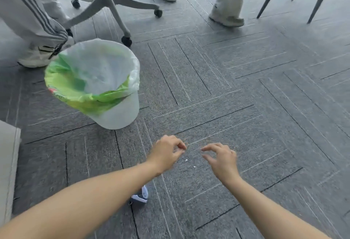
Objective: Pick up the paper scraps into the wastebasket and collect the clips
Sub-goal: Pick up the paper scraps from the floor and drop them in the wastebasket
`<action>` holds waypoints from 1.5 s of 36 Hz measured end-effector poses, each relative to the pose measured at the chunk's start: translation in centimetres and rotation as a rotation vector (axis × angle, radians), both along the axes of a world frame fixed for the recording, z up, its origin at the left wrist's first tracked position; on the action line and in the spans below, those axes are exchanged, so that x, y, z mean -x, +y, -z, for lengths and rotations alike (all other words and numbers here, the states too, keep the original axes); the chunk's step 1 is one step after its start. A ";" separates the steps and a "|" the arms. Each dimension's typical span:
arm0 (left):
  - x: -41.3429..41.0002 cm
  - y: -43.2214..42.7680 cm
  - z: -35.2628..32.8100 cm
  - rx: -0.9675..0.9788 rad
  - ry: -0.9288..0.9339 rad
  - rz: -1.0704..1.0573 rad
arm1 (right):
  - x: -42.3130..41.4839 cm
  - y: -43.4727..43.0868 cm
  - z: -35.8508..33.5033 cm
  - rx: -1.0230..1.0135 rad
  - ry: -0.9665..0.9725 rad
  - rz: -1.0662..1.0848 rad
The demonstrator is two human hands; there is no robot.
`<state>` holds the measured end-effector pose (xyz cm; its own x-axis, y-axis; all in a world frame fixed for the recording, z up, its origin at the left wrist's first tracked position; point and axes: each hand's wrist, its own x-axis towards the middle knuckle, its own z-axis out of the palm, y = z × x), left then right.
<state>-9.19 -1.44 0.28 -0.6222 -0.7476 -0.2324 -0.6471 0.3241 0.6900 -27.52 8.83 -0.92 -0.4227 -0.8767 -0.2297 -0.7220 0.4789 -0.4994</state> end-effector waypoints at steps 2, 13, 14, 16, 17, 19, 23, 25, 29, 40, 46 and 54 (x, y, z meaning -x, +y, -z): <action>-0.1 0.5 1.6 -0.051 -0.084 0.001 | -0.1 1.4 1.2 -0.092 0.020 0.012; 2.9 0.0 4.7 -0.096 -0.308 0.111 | -2.3 1.7 5.5 -0.191 0.083 0.012; 3.1 0.1 5.3 -0.113 -0.308 0.078 | -2.4 1.6 5.9 -0.196 0.084 0.029; 3.3 0.4 6.4 -0.136 -0.303 0.036 | -2.5 1.5 6.7 -0.197 0.092 0.062; 3.3 0.6 6.8 -0.134 -0.302 0.032 | -2.6 1.5 7.0 -0.198 0.097 0.077; 3.4 1.0 7.4 -0.114 -0.282 0.019 | -2.7 1.4 7.6 -0.201 0.105 0.106; 3.5 1.3 8.6 -0.063 -0.236 -0.054 | -2.9 1.0 8.2 -0.211 0.150 0.099; 3.6 1.2 8.9 -0.067 -0.205 -0.078 | -2.8 0.8 8.3 -0.212 0.164 0.089; 3.6 1.1 9.6 -0.058 -0.211 -0.072 | -2.7 0.6 8.5 -0.205 0.175 0.083; 3.6 1.3 9.6 0.062 -0.283 -0.062 | -2.6 0.6 8.3 -0.221 0.191 0.051; 3.7 1.5 9.8 0.077 -0.290 -0.061 | -2.5 0.2 8.0 -0.233 0.201 0.029; 4.2 1.5 10.1 0.218 -0.359 0.076 | -2.5 -0.4 8.0 -0.259 0.245 -0.082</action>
<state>-13.43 0.06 -9.79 -0.5860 -0.7581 -0.2862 -0.8025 0.4939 0.3349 -24.97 8.43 -8.88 -0.4234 -0.8358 -0.3495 -0.8464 0.5025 -0.1762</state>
